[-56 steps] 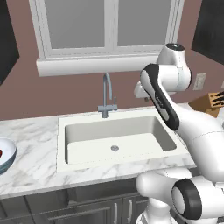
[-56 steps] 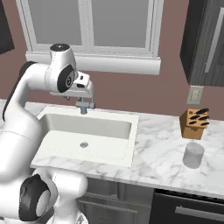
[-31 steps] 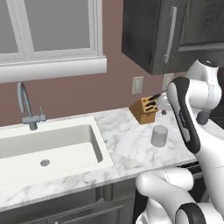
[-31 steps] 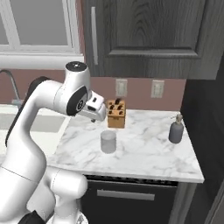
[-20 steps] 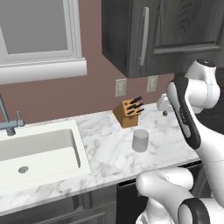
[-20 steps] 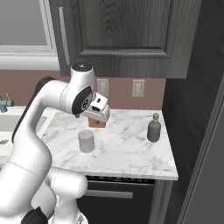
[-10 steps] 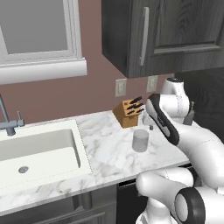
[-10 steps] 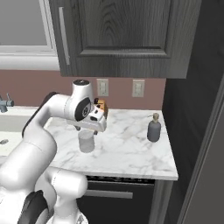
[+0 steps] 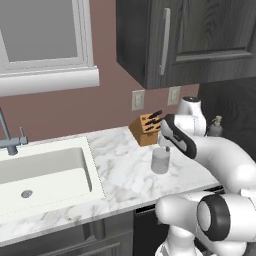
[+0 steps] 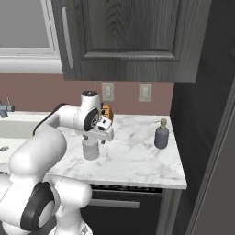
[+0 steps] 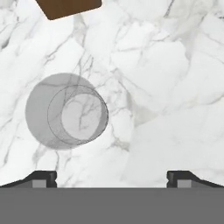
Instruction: Move the glass cup from next to the sink to the open cabinet. Then, move the bowl with the carrot to the fridge to clear the area for faucet cleaning.
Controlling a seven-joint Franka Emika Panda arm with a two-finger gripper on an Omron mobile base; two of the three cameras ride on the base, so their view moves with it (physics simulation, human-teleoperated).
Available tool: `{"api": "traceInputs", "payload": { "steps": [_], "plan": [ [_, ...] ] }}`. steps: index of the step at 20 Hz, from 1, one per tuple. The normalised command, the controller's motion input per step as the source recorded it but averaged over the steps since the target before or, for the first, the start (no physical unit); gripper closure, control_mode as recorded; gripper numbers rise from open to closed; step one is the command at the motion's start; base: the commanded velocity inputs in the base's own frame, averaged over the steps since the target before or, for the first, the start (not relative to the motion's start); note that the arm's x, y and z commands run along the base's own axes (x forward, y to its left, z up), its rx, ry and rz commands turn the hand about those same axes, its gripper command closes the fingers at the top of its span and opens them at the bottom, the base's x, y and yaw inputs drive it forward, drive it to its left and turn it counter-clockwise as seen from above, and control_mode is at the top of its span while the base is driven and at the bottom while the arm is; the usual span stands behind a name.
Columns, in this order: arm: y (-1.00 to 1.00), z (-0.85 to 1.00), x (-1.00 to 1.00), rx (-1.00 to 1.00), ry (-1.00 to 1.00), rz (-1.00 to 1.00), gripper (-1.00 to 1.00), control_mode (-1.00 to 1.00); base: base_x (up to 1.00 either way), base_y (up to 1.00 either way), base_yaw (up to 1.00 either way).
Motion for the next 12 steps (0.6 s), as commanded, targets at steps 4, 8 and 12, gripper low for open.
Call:
{"api": "traceInputs", "payload": {
  "steps": [4, 8, 12],
  "plan": [
    [0.00, -0.13, 0.36, 0.00, 0.00, 0.00, -1.00, -1.00, 0.00, 0.00, 0.00],
    [0.00, -0.47, 0.17, 0.00, 0.00, 0.00, -1.00, -1.00, 0.00, 0.00, 0.00],
    [0.00, -0.59, 0.11, 0.00, 0.00, 0.00, -1.00, -1.00, 0.00, 0.00, 0.00]
  ]
}}
